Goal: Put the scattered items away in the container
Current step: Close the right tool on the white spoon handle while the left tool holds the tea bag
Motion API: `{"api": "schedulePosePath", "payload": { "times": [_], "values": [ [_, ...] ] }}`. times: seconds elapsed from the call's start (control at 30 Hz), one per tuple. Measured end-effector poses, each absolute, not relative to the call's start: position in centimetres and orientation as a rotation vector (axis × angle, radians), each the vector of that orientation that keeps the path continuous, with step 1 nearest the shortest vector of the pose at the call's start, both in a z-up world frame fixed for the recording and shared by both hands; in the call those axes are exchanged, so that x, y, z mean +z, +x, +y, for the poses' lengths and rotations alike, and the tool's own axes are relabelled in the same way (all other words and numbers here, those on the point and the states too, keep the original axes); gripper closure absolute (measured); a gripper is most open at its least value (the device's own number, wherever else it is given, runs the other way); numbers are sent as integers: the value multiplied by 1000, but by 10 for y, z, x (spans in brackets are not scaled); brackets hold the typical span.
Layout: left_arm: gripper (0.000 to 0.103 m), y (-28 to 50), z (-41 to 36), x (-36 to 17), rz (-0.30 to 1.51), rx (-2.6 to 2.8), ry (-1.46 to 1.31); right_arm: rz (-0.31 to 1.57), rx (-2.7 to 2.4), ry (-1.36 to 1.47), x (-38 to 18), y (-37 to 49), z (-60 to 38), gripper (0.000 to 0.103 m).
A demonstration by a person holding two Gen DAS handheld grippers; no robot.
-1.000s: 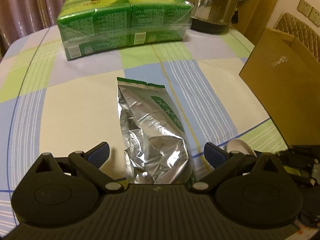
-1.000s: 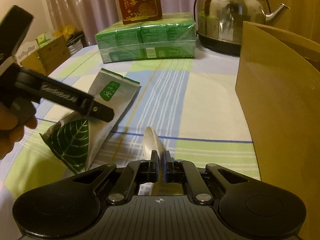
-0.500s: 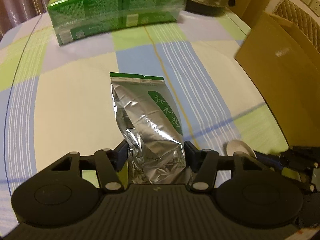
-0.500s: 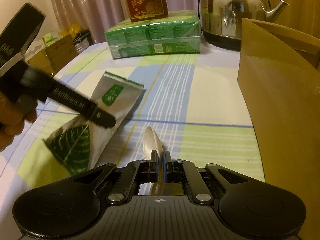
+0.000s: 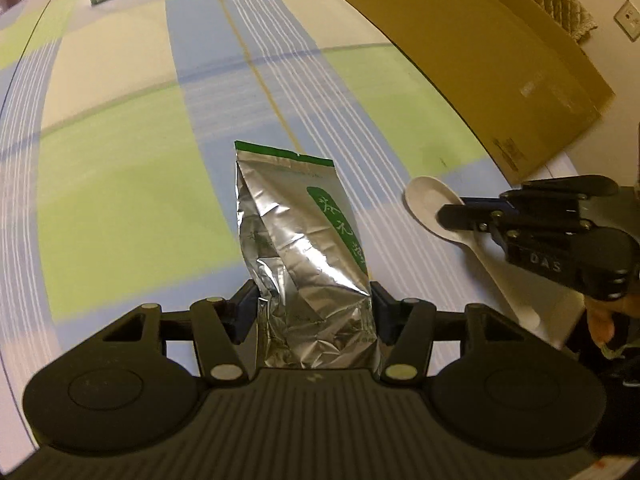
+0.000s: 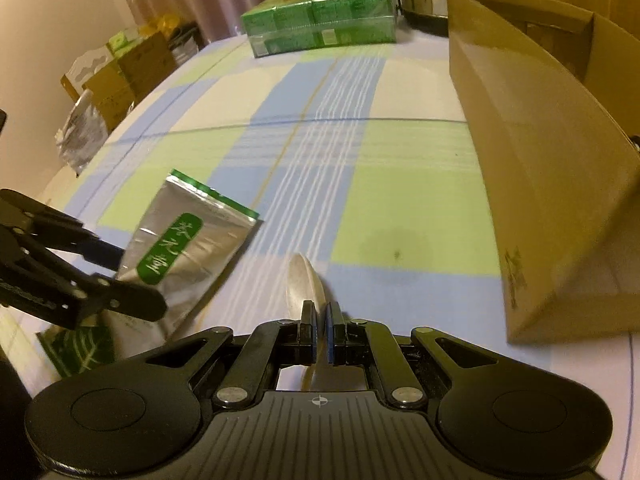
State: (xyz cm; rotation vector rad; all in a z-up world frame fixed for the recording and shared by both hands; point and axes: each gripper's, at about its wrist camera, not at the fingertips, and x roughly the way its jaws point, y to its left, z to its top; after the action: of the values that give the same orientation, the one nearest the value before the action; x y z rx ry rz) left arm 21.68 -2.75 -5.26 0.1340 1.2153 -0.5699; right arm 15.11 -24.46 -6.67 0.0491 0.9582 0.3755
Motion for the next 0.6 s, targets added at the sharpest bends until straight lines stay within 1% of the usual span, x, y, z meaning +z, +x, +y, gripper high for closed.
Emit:
{"api": "schedulePosePath", "payload": {
  "times": [0.13, 0.17, 0.2, 0.27, 0.3, 0.4, 0.47, 0.6],
  "values": [
    [46, 204, -21, -53, 1199, -532, 127, 922, 337, -6, -65, 138, -244, 99],
    [45, 203, -20, -53, 1196, -521, 123, 914, 327, -21, -65, 134, -243, 93],
    [43, 202, -19, -51, 1188, -512, 127, 909, 322, -33, -65, 132, -242, 86],
    [42, 199, -19, -48, 1169, -500, 133, 895, 319, -52, -65, 128, -240, 51],
    [41, 200, -18, -48, 1165, -495, 127, 885, 318, -62, -65, 125, -238, 48],
    [38, 199, -17, -44, 1147, -488, 120, 877, 322, -62, -67, 123, -233, 48],
    [33, 200, -17, -42, 1141, -482, 108, 864, 317, -80, -69, 125, -226, 48],
    [30, 200, -19, -42, 1129, -463, 118, 855, 287, -116, -76, 129, -215, 48]
  ]
}}
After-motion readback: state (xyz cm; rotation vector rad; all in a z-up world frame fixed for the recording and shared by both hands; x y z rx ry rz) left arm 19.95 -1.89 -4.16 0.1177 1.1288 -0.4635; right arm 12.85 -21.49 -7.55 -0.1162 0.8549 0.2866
